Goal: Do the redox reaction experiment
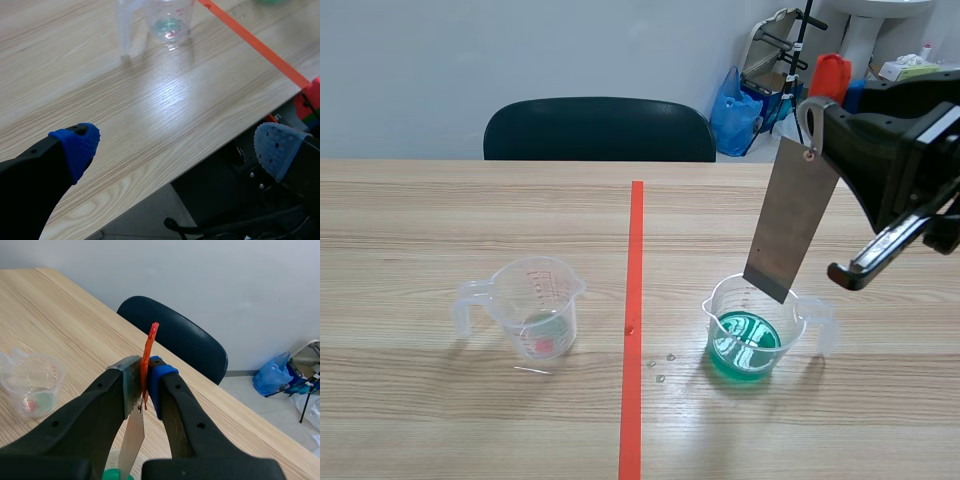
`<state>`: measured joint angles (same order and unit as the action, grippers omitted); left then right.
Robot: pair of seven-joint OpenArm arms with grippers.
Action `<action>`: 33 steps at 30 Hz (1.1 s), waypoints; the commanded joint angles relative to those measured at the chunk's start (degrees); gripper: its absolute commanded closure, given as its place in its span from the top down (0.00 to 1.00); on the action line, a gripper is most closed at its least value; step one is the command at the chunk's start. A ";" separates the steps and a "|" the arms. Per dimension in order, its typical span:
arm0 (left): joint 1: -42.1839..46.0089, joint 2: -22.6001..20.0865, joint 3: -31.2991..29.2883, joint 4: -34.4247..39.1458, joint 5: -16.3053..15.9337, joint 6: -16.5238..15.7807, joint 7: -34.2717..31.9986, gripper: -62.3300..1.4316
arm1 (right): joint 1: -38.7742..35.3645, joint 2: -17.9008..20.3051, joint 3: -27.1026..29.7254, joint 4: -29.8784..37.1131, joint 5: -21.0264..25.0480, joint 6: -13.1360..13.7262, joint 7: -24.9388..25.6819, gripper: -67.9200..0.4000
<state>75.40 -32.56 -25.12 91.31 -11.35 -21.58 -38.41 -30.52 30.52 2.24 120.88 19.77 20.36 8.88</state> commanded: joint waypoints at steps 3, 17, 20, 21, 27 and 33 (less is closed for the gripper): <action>0.04 -1.27 0.24 0.37 -1.49 -0.26 -1.18 1.00 | 0.52 0.72 0.48 0.94 0.37 -0.39 1.07 0.02; -23.17 -14.93 8.48 0.37 -16.39 -5.16 8.15 0.05 | 0.52 0.70 0.48 0.94 0.37 -0.39 1.07 0.02; -33.03 -17.33 14.67 0.37 -20.11 -5.16 14.58 0.05 | 0.52 0.70 0.48 0.94 0.37 -0.39 1.07 0.02; -36.37 -17.84 16.94 0.37 -21.16 -5.16 16.65 0.05 | 0.52 0.70 0.48 0.94 0.37 -0.39 1.07 0.02; -55.39 -18.43 33.75 0.37 -25.03 -5.16 27.30 0.05 | 0.52 0.70 0.48 0.94 0.37 -0.39 1.07 0.02; -71.06 -12.96 50.53 0.35 -26.60 -3.89 37.42 0.05 | 0.52 0.70 0.48 0.94 0.39 -0.37 1.07 0.02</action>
<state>4.43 -47.31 26.24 91.20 -37.45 -25.65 -0.47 -30.52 30.52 2.24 120.88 19.73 20.36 8.91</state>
